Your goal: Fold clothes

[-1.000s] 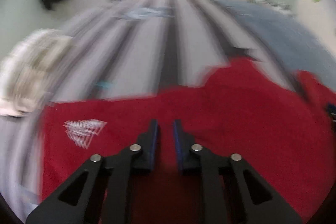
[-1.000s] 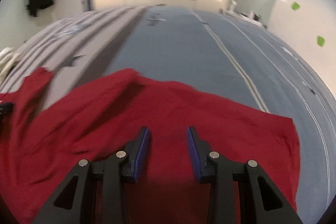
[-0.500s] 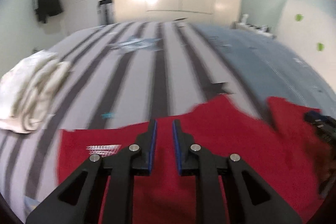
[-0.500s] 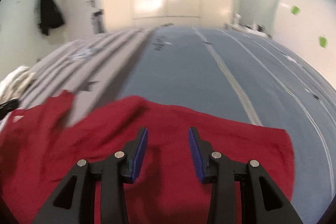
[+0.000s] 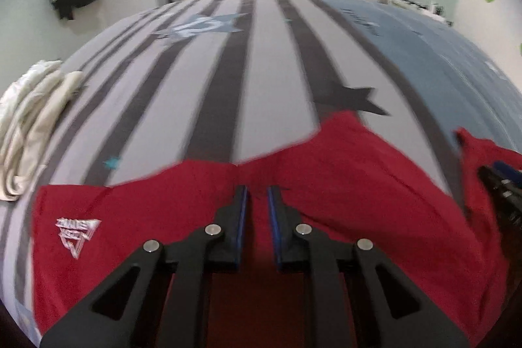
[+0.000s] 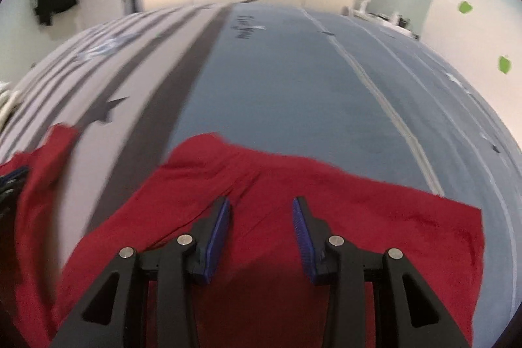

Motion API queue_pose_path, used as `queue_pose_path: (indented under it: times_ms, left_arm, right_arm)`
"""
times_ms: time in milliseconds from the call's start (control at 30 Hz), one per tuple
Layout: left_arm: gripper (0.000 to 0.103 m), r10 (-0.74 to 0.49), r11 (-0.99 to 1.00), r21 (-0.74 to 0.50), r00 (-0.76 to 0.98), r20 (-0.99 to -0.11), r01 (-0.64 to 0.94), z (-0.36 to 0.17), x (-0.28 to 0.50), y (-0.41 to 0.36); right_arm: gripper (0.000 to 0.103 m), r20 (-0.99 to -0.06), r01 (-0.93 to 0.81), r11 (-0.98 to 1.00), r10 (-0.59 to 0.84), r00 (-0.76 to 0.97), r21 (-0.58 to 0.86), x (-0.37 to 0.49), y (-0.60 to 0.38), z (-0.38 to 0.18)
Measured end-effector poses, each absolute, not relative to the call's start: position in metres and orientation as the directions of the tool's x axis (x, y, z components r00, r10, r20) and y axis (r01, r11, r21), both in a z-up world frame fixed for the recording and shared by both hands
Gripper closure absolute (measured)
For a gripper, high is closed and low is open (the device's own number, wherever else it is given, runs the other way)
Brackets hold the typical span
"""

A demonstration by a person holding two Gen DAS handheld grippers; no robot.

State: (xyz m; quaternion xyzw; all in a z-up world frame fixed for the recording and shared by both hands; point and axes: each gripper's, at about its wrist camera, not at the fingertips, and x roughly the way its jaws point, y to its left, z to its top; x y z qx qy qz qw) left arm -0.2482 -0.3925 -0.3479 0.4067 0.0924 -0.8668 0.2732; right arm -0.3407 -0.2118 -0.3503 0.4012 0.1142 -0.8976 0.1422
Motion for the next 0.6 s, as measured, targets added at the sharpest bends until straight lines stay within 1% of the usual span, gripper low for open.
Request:
queue_pose_path:
  times_ms: [67, 167, 200, 267, 333, 367, 433, 467, 600]
  left_arm:
    - [0.09, -0.406, -0.815, 0.044, -0.514, -0.756, 0.578, -0.347, -0.243, -0.404]
    - [0.09, -0.426, -0.785, -0.001, -0.54, -0.726, 0.62, -0.339, -0.224, -0.411]
    - [0.09, -0.424, -0.781, -0.027, -0.561, -0.711, 0.624, -0.333, -0.216, -0.412]
    - [0.089, -0.439, -0.78, -0.042, -0.593, -0.675, 0.624, -0.313, -0.198, -0.413]
    - [0.084, -0.425, -0.803, -0.052, -0.631, -0.649, 0.594, -0.295, -0.176, -0.409]
    - [0.082, -0.418, -0.815, -0.052, -0.648, -0.637, 0.577, -0.286, -0.163, -0.406]
    - [0.076, -0.411, -0.832, -0.047, -0.671, -0.617, 0.553, -0.27, -0.133, -0.398]
    - [0.075, -0.413, -0.835, -0.041, -0.676, -0.61, 0.548, -0.264, -0.114, -0.393]
    - [0.067, -0.386, -0.842, -0.048, -0.663, -0.641, 0.537, -0.263, -0.055, -0.372]
  right_arm:
    - [0.067, -0.757, 0.302, -0.949, -0.134, -0.639, -0.086, -0.354, -0.203, -0.351]
    - [0.067, -0.744, 0.269, -0.961, -0.138, -0.653, -0.058, -0.361, -0.189, -0.345]
    - [0.067, -0.731, 0.259, -0.964, -0.135, -0.668, -0.058, -0.36, -0.184, -0.341]
    - [0.065, -0.668, 0.228, -0.972, -0.136, -0.732, -0.052, -0.35, -0.168, -0.323]
    - [0.065, -0.616, 0.223, -0.973, -0.144, -0.774, -0.052, -0.339, -0.153, -0.303]
    - [0.065, -0.603, 0.241, -0.969, -0.161, -0.781, -0.054, -0.331, -0.144, -0.294]
    - [0.064, -0.59, 0.266, -0.961, -0.174, -0.788, -0.073, -0.312, -0.131, -0.283]
    - [0.064, -0.584, 0.279, -0.957, -0.182, -0.791, -0.079, -0.301, -0.123, -0.278]
    - [0.058, -0.631, 0.319, -0.947, -0.231, -0.741, -0.028, -0.243, -0.079, -0.278]
